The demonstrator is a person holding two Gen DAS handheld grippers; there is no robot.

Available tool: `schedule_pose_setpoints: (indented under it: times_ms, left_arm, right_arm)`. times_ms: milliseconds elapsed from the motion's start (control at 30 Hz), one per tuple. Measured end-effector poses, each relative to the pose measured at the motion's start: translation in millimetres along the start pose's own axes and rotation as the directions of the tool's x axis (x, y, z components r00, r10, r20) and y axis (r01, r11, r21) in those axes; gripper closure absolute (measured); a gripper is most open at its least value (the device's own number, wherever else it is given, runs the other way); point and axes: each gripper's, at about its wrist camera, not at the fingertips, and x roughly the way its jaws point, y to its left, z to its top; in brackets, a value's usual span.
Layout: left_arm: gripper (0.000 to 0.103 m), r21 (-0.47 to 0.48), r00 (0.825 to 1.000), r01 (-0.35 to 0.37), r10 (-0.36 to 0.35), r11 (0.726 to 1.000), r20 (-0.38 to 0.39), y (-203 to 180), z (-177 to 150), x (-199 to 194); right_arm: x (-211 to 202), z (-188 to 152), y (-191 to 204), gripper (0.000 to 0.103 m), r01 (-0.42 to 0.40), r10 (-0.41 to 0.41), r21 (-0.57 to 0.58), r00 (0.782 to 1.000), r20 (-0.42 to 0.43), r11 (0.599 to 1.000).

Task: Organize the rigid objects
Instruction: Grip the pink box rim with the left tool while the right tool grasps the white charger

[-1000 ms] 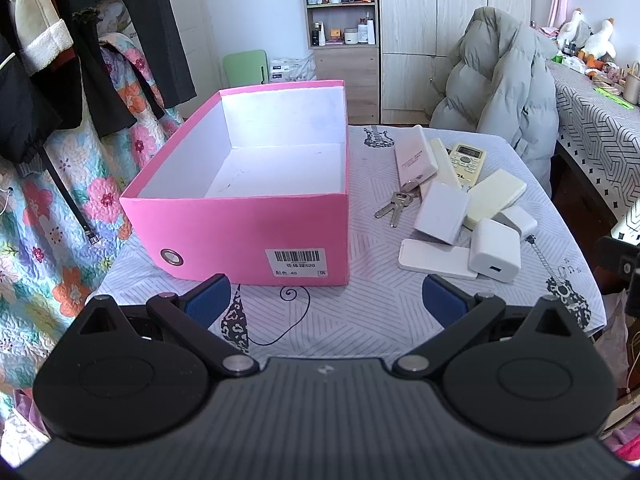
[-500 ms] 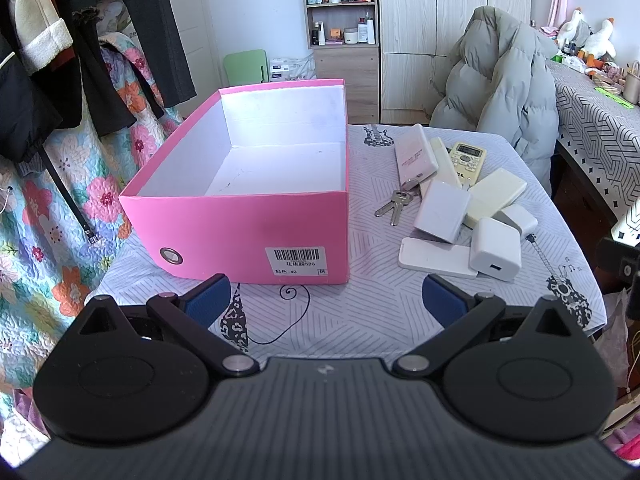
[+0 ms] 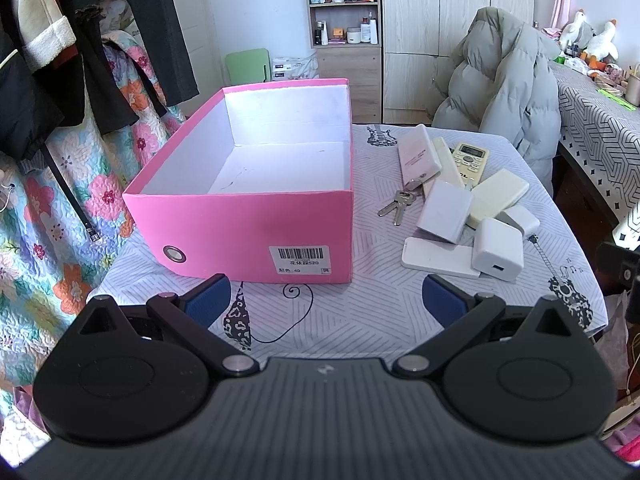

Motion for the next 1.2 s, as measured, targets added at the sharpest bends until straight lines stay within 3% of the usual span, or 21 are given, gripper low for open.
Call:
schedule_pose_setpoints:
  times_ms: [267, 567, 700, 800, 933, 1067, 1200]
  left_arm:
    - [0.000, 0.003, 1.000, 0.007, -0.007, 1.000, -0.001, 1.2, -0.4, 0.1]
    - [0.000, -0.018, 0.998, 0.061, -0.061, 0.998, 0.003, 2.2, 2.6, 4.6]
    - [0.003, -0.003, 0.996, 0.092, -0.092, 0.996, -0.001, 2.9, 6.5, 9.1]
    - [0.004, 0.022, 0.991, 0.131, -0.131, 0.991, -0.016, 8.2, 17.4, 10.9]
    - [0.004, 0.041, 0.987, 0.162, -0.162, 0.986, -0.009, 25.2, 45.5, 9.7]
    - [0.004, 0.036, 0.989, 0.134, -0.136, 0.990, 0.051, 52.2, 81.5, 7.6]
    - [0.004, 0.063, 0.990, 0.113, -0.118, 0.992, 0.079, 76.9, 114.3, 13.6]
  right_arm:
    - [3.2, -0.9, -0.2, 0.000, -0.003, 0.003, 0.005, 1.000, -0.012, 1.000]
    - [8.0, 1.5, 0.1, 0.000, -0.013, 0.014, 0.009, 1.000, -0.022, 1.000]
    - [16.9, 0.5, -0.4, 0.000, -0.072, 0.072, 0.003, 0.997, -0.015, 0.997]
    - [17.6, 2.9, -0.7, 0.000, -0.135, 0.135, -0.015, 0.990, 0.047, 0.991]
    - [21.3, 9.3, -5.4, 0.000, -0.267, 0.263, 0.006, 0.953, 0.148, 0.964]
    - [44.8, 22.5, -7.0, 0.000, -0.372, 0.361, 0.074, 0.923, 0.132, 0.925]
    - [62.0, 40.7, 4.3, 0.000, -0.372, 0.364, 0.048, 0.924, 0.119, 0.927]
